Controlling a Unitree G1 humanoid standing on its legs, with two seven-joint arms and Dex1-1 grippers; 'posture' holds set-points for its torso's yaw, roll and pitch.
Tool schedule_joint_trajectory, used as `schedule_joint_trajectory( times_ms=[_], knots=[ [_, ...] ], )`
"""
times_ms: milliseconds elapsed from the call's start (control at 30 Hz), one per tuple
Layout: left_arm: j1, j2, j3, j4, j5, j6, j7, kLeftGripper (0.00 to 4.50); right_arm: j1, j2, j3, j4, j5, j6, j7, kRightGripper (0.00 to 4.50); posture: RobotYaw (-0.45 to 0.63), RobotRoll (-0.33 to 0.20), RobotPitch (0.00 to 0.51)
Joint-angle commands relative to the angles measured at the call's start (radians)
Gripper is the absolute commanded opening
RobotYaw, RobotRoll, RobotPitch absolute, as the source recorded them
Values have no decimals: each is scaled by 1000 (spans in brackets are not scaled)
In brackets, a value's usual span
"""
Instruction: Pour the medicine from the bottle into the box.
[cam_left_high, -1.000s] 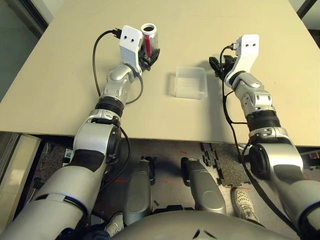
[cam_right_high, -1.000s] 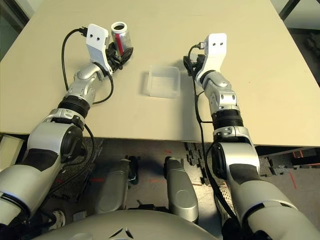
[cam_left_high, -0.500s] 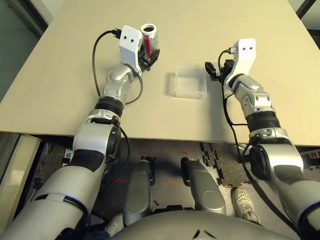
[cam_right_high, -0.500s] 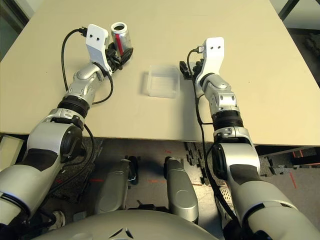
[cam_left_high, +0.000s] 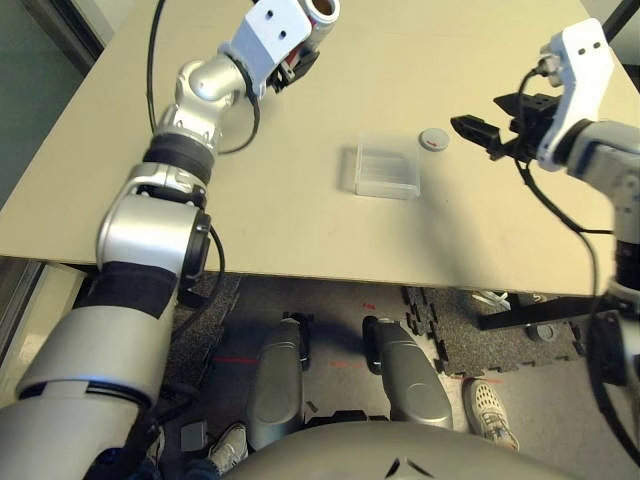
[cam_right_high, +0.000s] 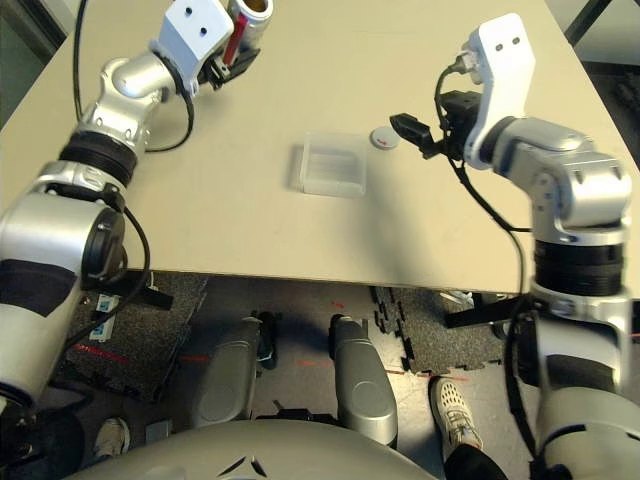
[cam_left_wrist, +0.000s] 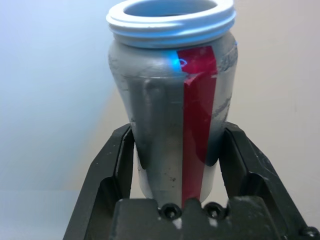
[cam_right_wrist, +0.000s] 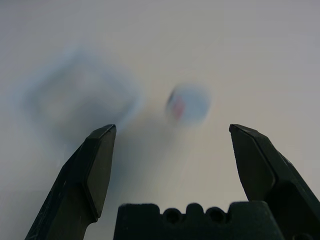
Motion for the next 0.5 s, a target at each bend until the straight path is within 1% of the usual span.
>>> schedule_joint_trajectory(
  times_ms=[33, 67, 100, 200, 300, 400, 500],
  knots=[
    [-105, 11, -224, 18, 283, -123, 130, 2684, 67, -27, 71, -85, 41, 64, 47, 4500, -39, 0, 164],
    [-146, 6, -293, 26, 364, -139, 184, 2684, 80, -20, 87, -90, 42, 61, 49, 4500, -33, 0, 164],
    [-181, -1, -346, 35, 425, -156, 233, 2684, 87, -8, 99, -88, 40, 56, 45, 4500, -31, 0, 162],
    [-253, -28, -460, 65, 552, -175, 339, 2684, 86, 27, 132, -67, 19, 32, 25, 4500, -35, 0, 159],
    [-302, -64, -576, 85, 675, -199, 443, 2684, 65, 88, 153, -37, -1, 8, -7, 4500, -43, 0, 156],
    [-309, -94, -668, 96, 766, -216, 510, 2684, 38, 124, 177, -6, -26, -18, -21, 4500, -47, 0, 154],
    [-301, -125, -708, 102, 797, -241, 538, 2684, 6, 168, 193, 29, -47, -50, -34, 4500, -56, 0, 156]
  ],
)
